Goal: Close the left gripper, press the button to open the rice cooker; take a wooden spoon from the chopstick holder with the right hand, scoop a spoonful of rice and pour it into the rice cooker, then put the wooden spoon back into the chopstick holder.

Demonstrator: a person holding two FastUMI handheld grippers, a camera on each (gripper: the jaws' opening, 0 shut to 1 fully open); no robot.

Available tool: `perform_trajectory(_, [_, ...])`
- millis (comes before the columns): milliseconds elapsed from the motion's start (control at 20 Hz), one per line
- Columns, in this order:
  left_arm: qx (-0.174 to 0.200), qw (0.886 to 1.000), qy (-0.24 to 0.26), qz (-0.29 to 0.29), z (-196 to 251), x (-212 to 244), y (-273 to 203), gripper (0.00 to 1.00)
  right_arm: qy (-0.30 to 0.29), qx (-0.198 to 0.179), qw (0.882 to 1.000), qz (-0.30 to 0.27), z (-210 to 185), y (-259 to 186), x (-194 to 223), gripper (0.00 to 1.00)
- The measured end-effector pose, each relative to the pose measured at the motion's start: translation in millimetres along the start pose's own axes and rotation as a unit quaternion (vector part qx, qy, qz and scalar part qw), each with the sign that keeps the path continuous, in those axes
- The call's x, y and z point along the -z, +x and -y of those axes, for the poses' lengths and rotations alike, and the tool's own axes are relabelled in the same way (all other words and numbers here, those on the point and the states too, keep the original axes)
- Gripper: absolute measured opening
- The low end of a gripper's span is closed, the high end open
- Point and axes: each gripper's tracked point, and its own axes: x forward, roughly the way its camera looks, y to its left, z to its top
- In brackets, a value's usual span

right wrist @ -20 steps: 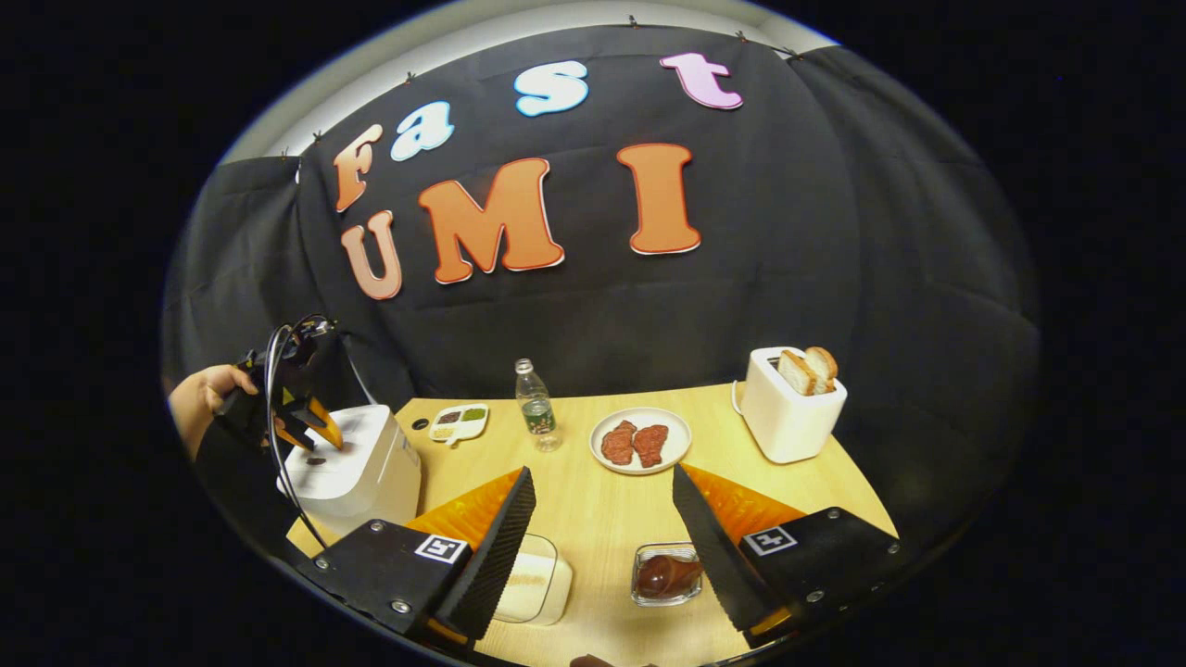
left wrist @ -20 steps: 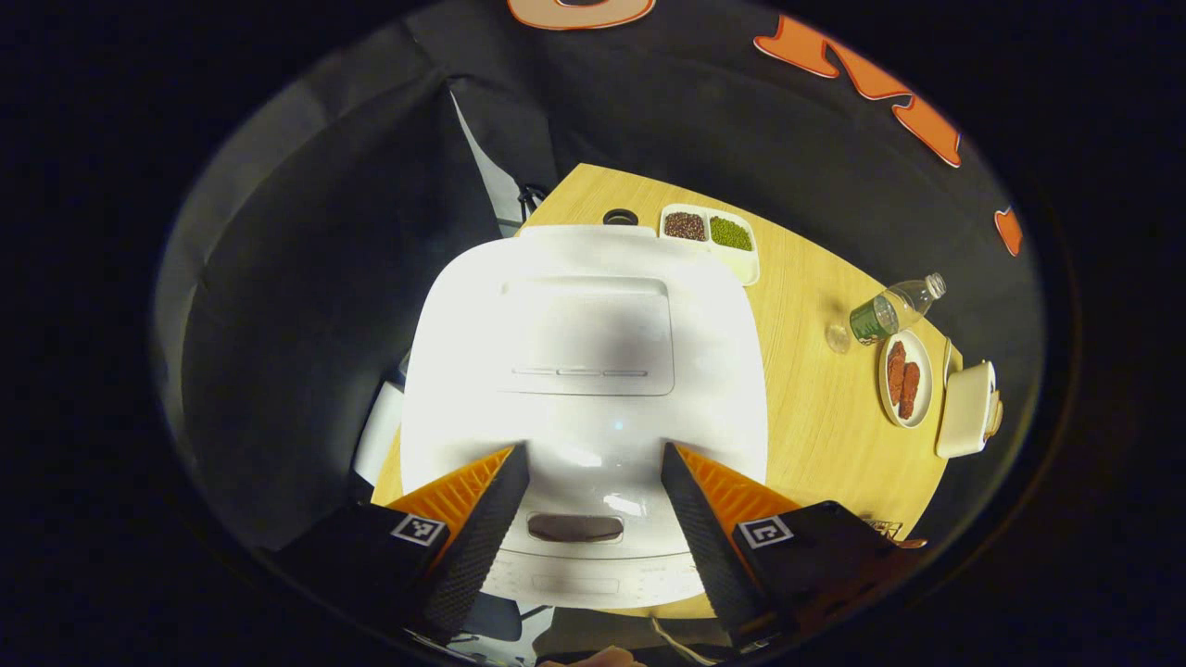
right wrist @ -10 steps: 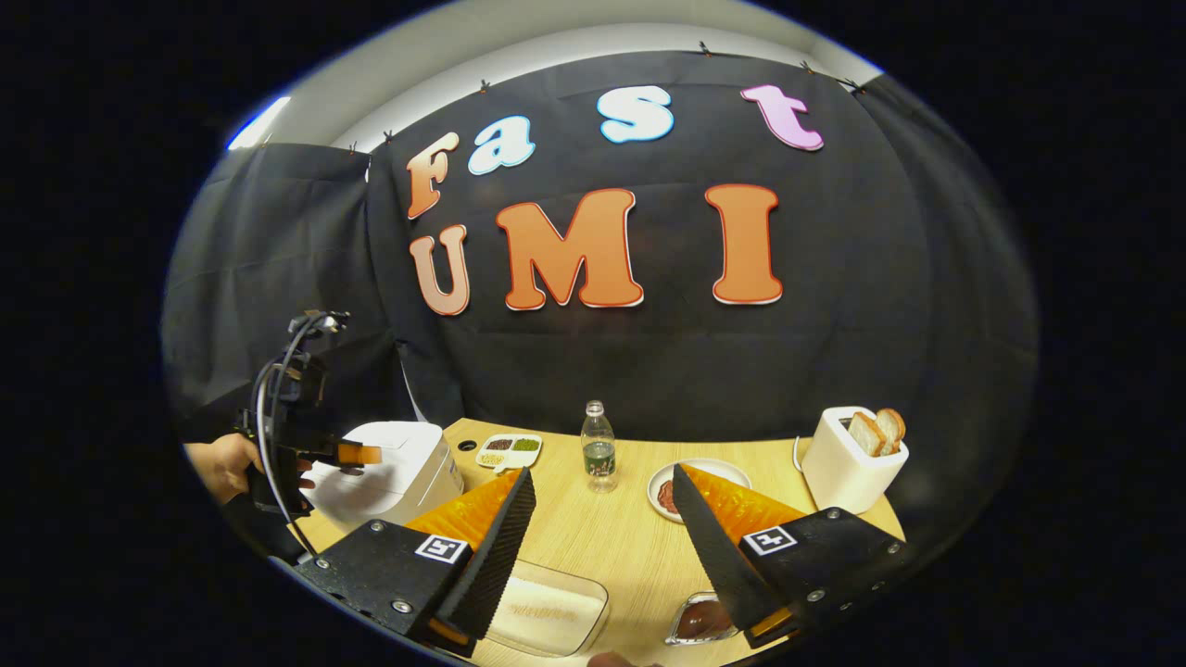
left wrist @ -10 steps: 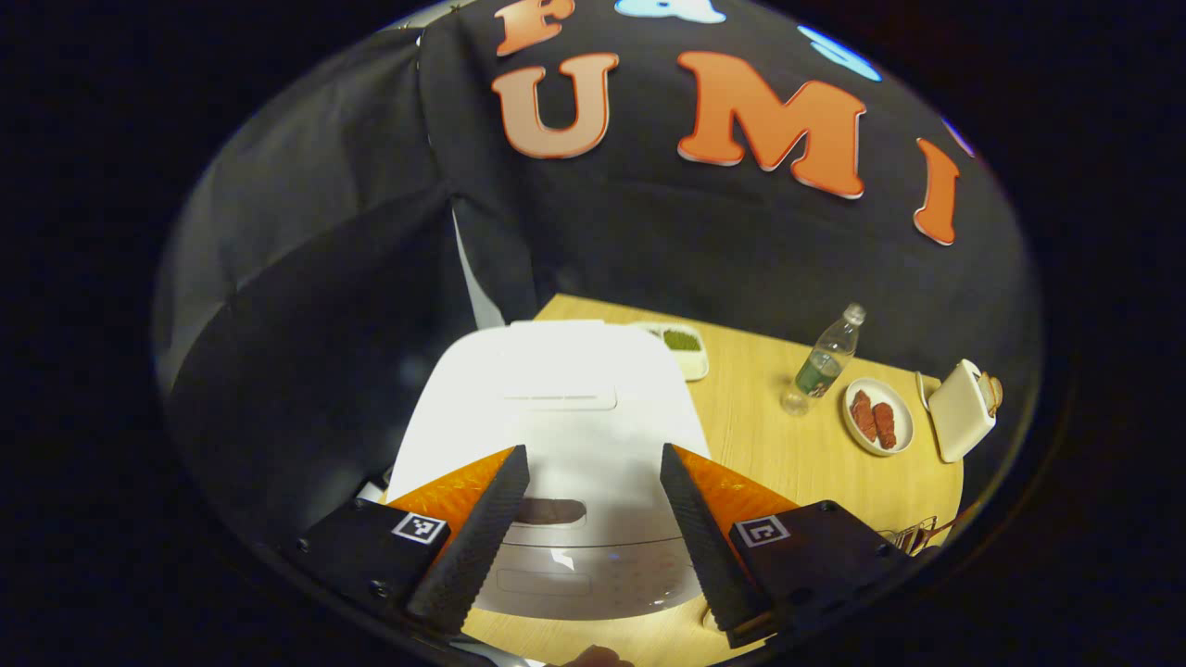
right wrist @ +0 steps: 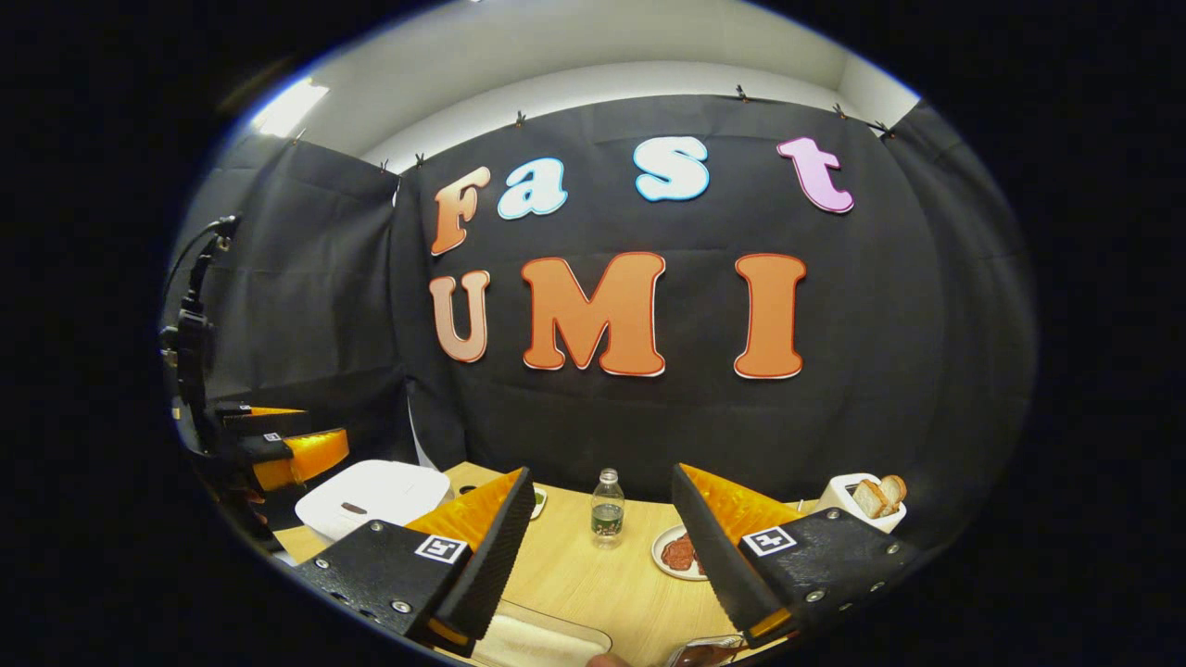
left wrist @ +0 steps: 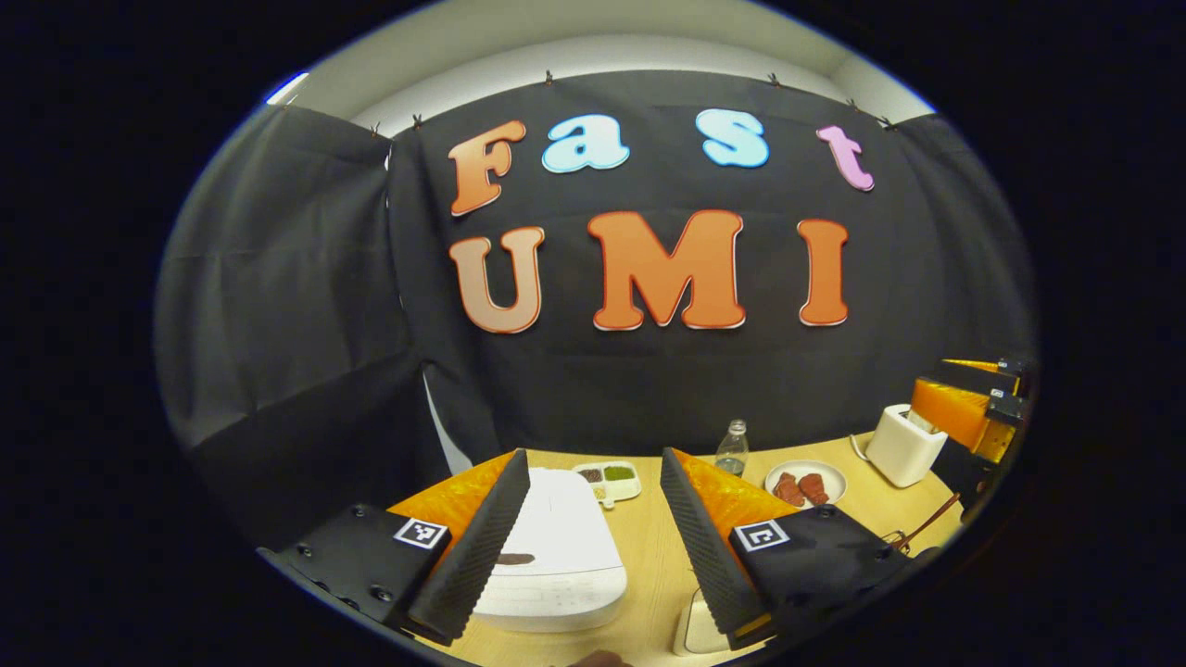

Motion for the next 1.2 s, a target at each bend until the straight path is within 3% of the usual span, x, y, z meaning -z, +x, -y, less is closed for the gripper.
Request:
perform_trajectory(250, [0.029,0.997,-0.002,0.066,27,-31,-27,0.99,0.01,0.009,1.0,0.028,7,-10,-17,0.92])
perform_trajectory(350, [0.04,0.996,-0.002,0.078,34,-30,-29,0.94,0.0,0.014,0.999,0.04,10,-16,-22,0.92])
perform_trajectory(600, [0.055,0.995,0.001,0.089,44,-22,-38,0.99,-0.019,0.026,0.997,0.065,14,-30,-28,0.93])
perform_trajectory(800, [0.063,0.994,-0.005,0.086,52,-19,-43,0.94,-0.019,0.031,0.998,0.051,16,-35,-18,0.93])
perform_trajectory(900, [0.069,0.994,-0.025,0.079,56,-19,-47,0.99,-0.006,0.03,0.998,0.052,18,-36,-21,0.92])
perform_trajectory(1200, [0.056,0.993,-0.023,0.103,46,-40,-50,0.94,-0.004,0.035,0.998,0.057,19,-31,-29,0.92])
